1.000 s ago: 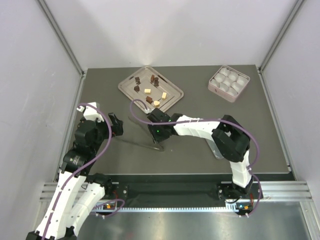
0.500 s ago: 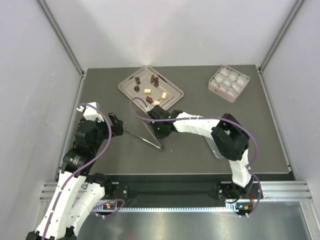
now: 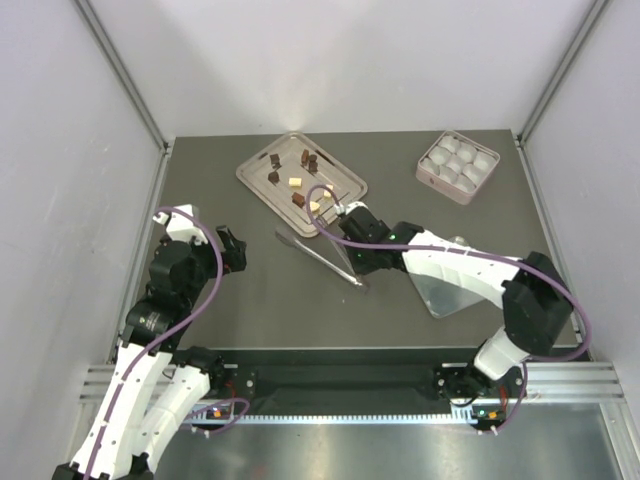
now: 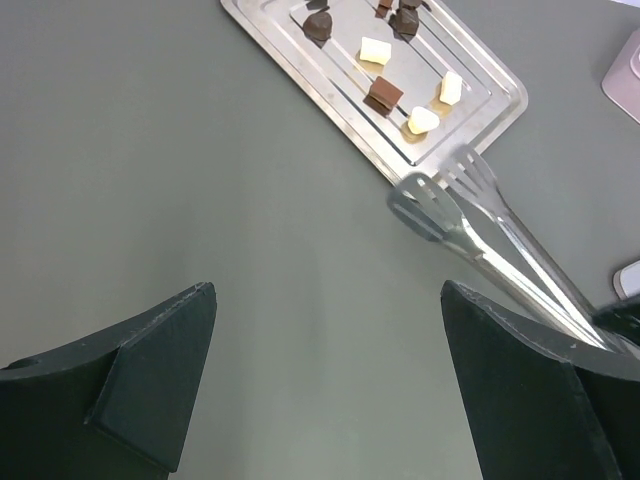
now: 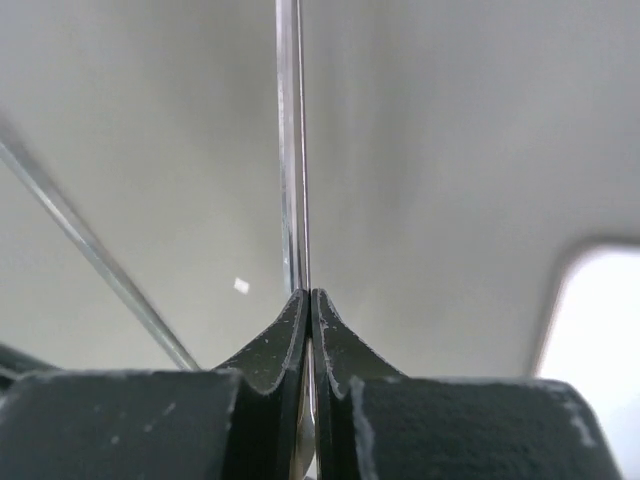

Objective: Pack the chocolate

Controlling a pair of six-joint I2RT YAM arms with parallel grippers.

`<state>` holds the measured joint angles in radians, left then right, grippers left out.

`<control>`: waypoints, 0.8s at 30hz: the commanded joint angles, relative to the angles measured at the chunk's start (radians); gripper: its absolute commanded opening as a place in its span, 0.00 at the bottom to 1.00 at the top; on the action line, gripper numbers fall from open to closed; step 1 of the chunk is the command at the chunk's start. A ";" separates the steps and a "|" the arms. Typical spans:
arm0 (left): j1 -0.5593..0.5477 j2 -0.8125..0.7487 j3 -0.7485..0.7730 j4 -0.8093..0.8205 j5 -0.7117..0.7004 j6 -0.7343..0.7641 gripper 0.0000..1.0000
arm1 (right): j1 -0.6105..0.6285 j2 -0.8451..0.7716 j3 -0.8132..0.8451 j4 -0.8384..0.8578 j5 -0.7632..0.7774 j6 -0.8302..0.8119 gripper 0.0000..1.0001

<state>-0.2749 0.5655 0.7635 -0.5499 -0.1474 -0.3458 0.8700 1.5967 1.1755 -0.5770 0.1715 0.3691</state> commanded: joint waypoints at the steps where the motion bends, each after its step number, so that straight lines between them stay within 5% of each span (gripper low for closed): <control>1: -0.001 -0.001 0.030 0.018 -0.001 -0.007 0.99 | -0.006 -0.098 -0.040 -0.021 0.179 0.050 0.00; 17: -0.001 -0.004 0.028 0.025 0.031 -0.007 0.99 | -0.020 -0.053 -0.330 0.115 0.198 0.185 0.00; 21: -0.001 -0.001 0.026 0.025 0.034 -0.007 0.99 | -0.014 -0.128 -0.330 0.114 0.181 0.151 0.38; 24: -0.001 -0.001 0.026 0.025 0.029 -0.009 0.99 | -0.014 -0.196 -0.304 0.098 0.131 0.091 0.56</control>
<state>-0.2749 0.5716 0.7635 -0.5495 -0.1207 -0.3458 0.8547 1.4982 0.8364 -0.5098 0.3370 0.5076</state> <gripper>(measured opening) 0.991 0.521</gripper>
